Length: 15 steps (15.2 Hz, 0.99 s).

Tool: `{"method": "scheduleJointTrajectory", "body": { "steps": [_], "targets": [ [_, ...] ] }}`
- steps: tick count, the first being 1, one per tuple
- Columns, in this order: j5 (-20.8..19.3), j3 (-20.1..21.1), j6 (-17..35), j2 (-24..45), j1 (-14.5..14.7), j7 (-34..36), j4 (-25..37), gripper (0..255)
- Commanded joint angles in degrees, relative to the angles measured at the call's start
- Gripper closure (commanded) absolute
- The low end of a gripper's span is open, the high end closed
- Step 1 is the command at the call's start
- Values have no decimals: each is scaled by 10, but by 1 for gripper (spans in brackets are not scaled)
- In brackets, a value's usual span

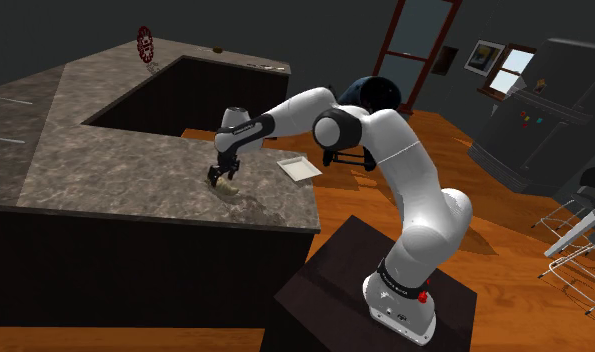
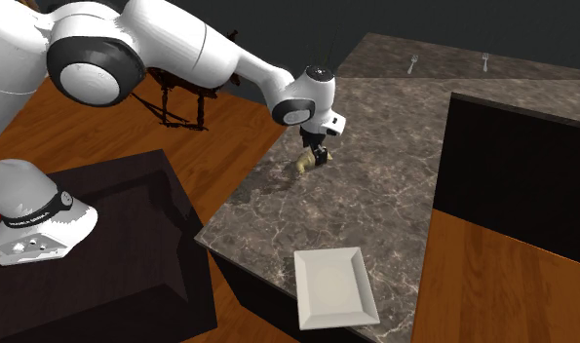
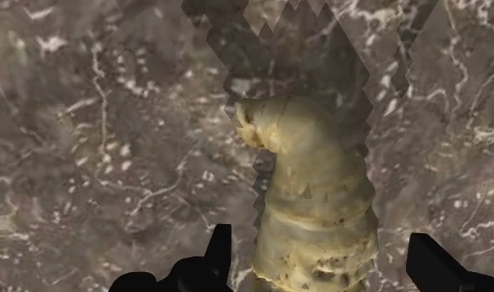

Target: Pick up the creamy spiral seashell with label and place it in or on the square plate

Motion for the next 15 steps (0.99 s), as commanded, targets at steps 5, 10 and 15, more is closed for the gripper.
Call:
{"method": "scheduleJointTrajectory", "body": {
  "steps": [5, 10, 15],
  "targets": [
    [-1, 0, 10, 23, 4, 1, 14, 0],
    [-1, 0, 10, 23, 4, 1, 14, 0],
    [-1, 0, 10, 24, 3, 0, 15, 255]
  ]
}}
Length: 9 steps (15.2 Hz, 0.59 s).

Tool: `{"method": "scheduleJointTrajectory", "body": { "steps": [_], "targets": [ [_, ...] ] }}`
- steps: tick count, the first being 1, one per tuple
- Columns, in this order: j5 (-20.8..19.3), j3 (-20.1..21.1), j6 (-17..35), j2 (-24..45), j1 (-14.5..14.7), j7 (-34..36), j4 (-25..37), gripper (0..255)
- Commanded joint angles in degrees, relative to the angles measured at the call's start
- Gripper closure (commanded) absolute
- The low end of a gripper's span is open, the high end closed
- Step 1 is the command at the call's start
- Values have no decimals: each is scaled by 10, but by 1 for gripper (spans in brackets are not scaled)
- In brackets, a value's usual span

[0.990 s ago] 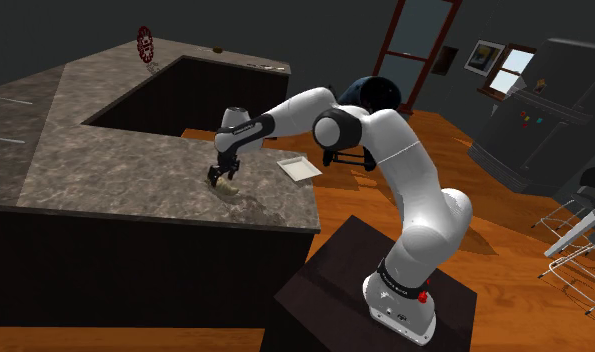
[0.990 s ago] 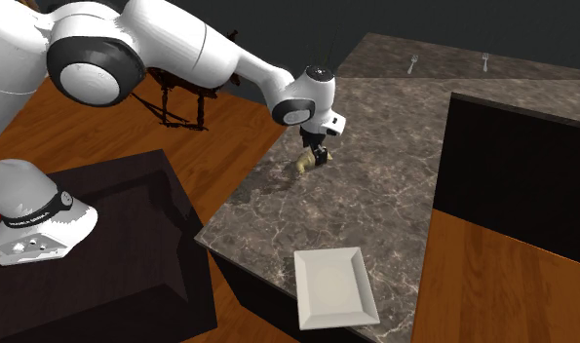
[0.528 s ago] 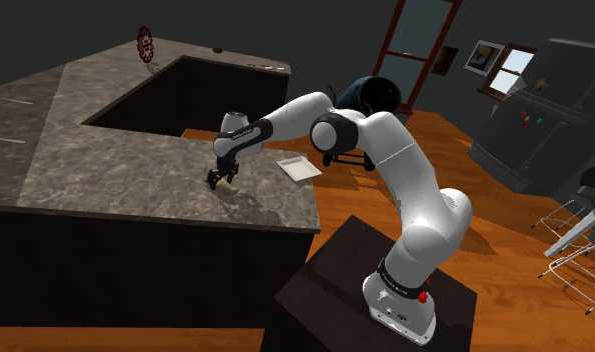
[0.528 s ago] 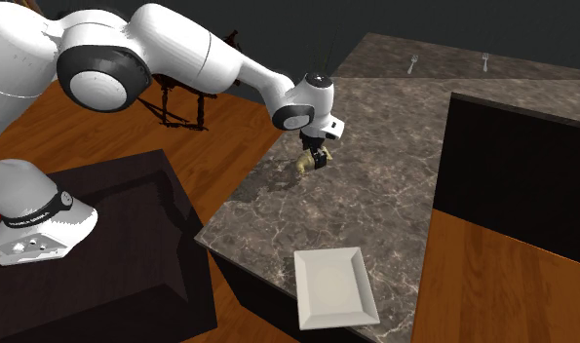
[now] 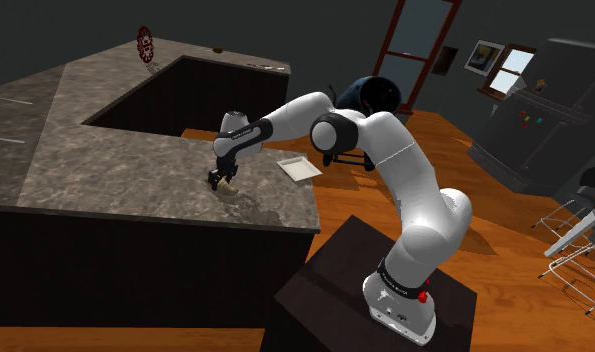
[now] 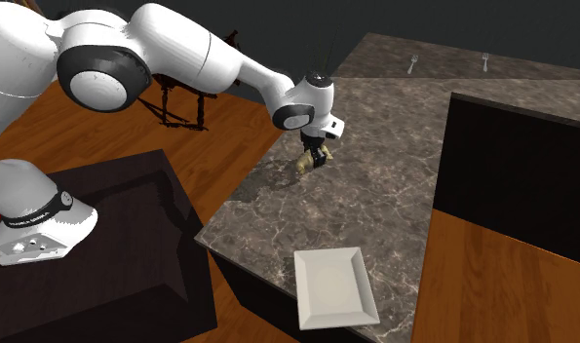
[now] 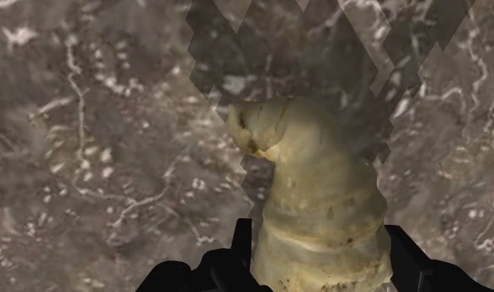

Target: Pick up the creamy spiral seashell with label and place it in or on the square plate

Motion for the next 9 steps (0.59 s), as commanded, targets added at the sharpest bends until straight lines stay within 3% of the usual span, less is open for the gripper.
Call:
{"method": "scheduleJointTrajectory", "body": {
  "steps": [1, 9],
  "targets": [
    [0, 0, 0, 0, -1, 0, -1, 255],
    [0, 0, -10, -18, -1, 2, -10, 255]
  ]
}}
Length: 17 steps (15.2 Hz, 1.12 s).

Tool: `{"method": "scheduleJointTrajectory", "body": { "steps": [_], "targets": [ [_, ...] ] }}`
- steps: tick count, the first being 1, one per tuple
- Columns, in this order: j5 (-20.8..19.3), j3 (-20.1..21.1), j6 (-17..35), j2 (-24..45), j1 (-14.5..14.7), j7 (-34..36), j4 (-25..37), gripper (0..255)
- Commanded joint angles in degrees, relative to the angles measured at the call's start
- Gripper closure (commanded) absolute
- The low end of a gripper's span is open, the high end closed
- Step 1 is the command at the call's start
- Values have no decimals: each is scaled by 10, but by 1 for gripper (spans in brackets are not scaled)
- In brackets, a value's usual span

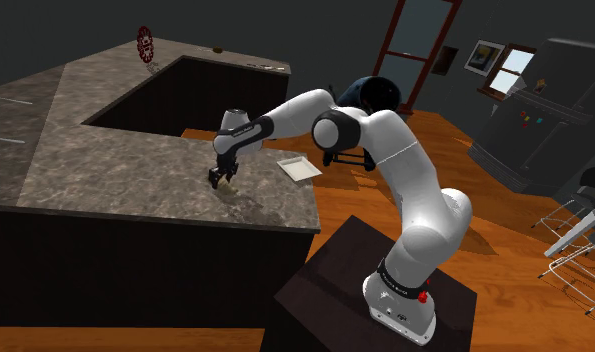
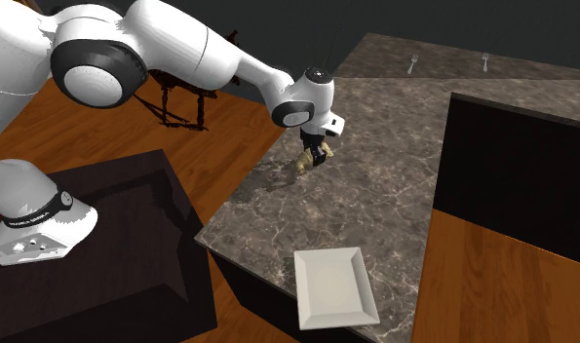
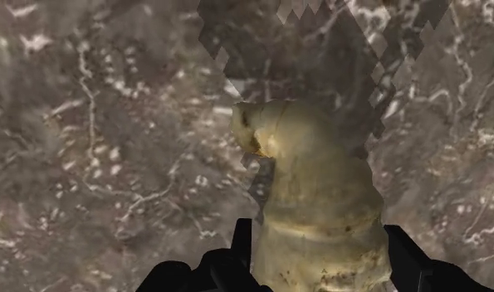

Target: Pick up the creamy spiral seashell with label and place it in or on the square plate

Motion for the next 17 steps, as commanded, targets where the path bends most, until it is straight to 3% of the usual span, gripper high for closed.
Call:
{"method": "scheduleJointTrajectory", "body": {
  "steps": [1, 15, 17],
  "targets": [
    [0, 0, -8, -9, 0, 1, 0, 255],
    [2, 3, -62, -81, -4, 8, -18, 255],
    [6, 3, -54, -97, -25, -14, -45, 255]
  ]
}}
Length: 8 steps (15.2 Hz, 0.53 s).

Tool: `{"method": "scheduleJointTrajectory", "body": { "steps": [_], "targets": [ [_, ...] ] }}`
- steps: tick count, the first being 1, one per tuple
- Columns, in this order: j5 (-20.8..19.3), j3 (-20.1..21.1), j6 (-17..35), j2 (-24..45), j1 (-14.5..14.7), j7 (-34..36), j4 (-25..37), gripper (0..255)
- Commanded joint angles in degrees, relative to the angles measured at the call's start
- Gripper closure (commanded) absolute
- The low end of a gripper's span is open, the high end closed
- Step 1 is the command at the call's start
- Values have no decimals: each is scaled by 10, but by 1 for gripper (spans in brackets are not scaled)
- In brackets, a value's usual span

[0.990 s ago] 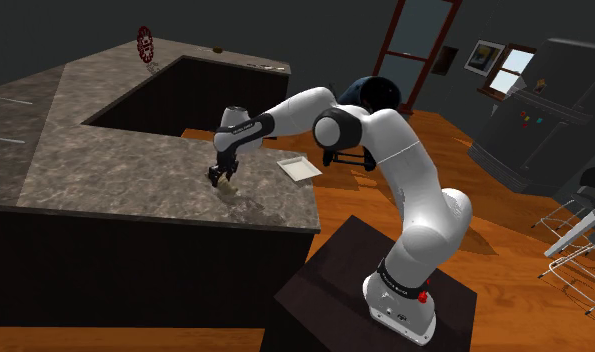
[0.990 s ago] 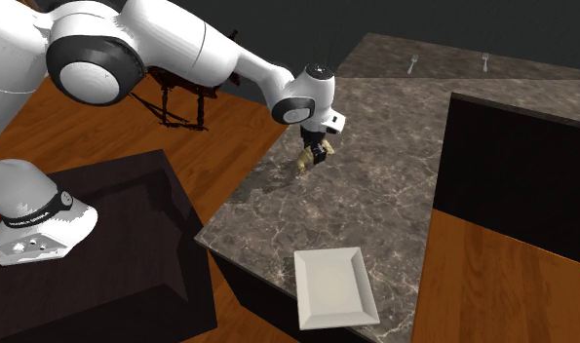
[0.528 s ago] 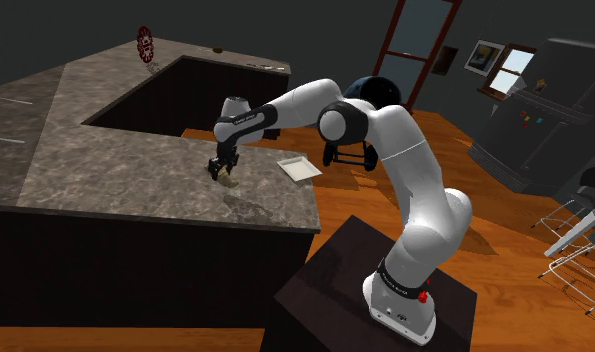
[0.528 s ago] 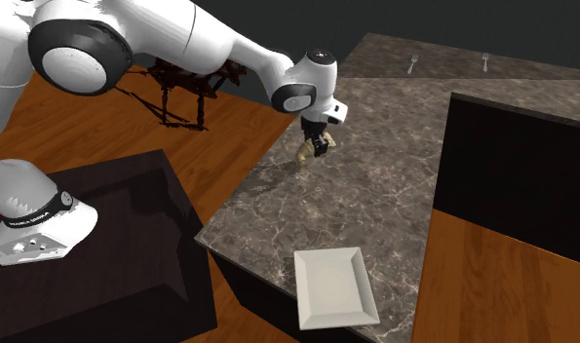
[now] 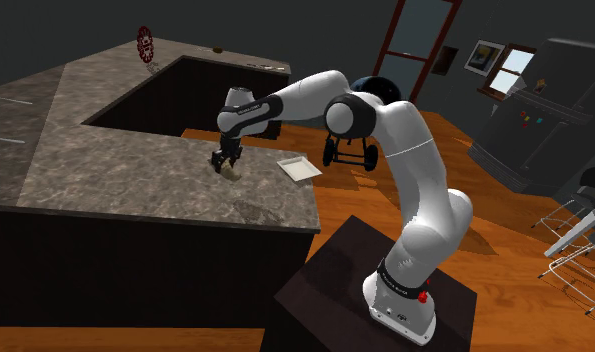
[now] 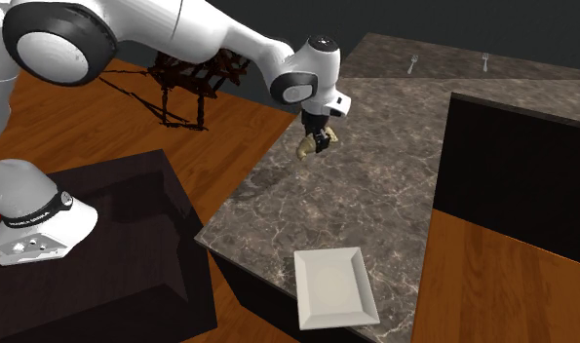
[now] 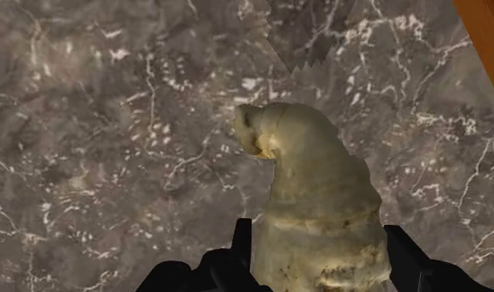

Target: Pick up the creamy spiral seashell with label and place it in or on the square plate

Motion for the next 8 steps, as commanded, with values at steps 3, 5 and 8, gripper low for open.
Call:
{"method": "scheduleJointTrajectory", "body": {
  "steps": [3, 5, 8],
  "targets": [
    [8, 0, 11, -27, -41, -44, -43, 255],
    [11, -1, 14, -37, -62, -67, -60, 255],
    [17, -3, 17, -49, -93, -101, -78, 255]
  ]
}}
